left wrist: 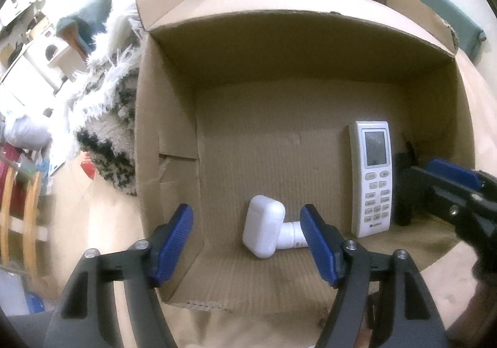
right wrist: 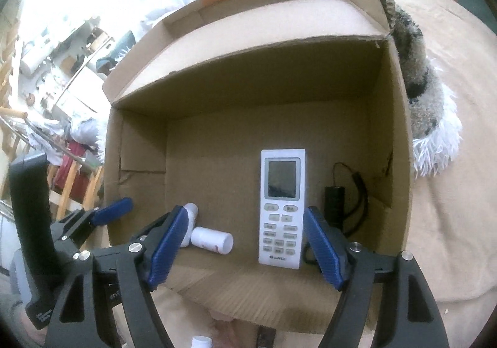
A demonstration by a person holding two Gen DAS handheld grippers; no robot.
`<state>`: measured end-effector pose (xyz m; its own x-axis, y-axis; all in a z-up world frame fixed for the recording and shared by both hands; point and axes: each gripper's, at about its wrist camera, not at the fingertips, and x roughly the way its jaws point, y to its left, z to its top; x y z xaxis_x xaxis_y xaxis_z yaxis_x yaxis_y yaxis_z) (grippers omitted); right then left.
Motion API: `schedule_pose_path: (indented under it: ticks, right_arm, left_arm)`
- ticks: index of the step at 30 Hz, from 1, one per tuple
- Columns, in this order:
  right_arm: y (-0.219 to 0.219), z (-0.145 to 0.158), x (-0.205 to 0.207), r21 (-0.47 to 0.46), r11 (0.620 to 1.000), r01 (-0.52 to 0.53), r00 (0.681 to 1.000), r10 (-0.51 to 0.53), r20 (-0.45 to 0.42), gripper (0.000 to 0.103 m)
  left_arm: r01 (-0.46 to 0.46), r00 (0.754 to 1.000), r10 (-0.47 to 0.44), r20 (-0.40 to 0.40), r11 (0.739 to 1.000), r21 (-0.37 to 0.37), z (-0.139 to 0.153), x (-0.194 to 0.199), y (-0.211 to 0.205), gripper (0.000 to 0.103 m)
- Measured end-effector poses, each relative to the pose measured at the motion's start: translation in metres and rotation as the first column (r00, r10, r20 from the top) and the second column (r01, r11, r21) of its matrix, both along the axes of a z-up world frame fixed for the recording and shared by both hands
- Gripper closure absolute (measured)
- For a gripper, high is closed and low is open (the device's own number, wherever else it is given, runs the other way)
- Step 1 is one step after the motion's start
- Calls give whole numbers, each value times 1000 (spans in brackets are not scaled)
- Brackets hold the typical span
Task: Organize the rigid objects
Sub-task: 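Lower the mouse and flashlight into the box and open both tools, then withdraw both tools and move the right tool toward the black battery pack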
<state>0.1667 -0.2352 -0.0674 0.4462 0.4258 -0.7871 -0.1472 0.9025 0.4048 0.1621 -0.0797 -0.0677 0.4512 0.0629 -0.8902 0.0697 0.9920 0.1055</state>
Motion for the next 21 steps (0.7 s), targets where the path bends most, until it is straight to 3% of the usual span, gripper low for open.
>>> schedule_pose_path:
  ticks: [12,21]
  right_arm:
    - [-9,17,-19,9,999,35,999,-35,24,22]
    - [-17,28,-51,3,998,59,997,-59,41,22]
  left_arm:
    - [-12,999,13,40,1000,-24,18,-14,17,34]
    - [6,997,-3,82,1000,-30,34,-47,28,34]
